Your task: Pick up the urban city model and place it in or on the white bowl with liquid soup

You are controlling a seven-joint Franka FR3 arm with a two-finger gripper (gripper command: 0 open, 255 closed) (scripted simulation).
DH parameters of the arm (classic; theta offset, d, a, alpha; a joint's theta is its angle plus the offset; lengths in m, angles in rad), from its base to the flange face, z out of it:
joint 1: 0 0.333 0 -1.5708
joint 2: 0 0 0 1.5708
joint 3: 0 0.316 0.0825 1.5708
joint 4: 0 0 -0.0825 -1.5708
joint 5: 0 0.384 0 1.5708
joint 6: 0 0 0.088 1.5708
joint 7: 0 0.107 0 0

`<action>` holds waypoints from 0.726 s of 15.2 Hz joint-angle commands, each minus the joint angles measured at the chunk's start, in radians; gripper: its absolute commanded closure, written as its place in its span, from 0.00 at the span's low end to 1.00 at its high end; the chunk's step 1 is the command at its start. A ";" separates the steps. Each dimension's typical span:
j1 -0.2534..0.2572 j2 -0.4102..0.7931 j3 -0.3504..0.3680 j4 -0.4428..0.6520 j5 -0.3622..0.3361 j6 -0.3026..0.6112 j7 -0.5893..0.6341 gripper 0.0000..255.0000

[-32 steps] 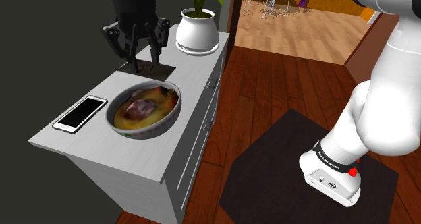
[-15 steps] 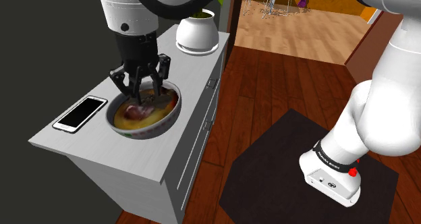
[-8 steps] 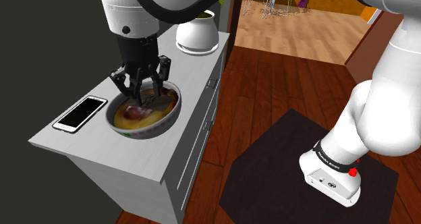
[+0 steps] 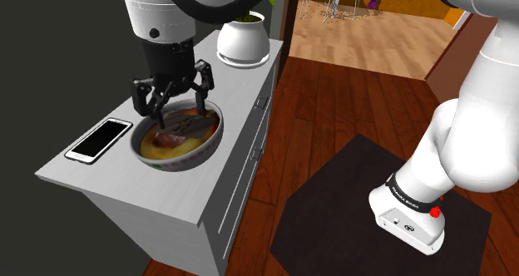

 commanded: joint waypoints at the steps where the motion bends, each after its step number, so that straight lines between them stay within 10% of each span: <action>1: 0.000 -0.005 0.001 0.044 0.003 -0.048 -0.002 0.00; 11: 0.002 -0.004 0.002 0.105 0.003 -0.109 -0.003 0.00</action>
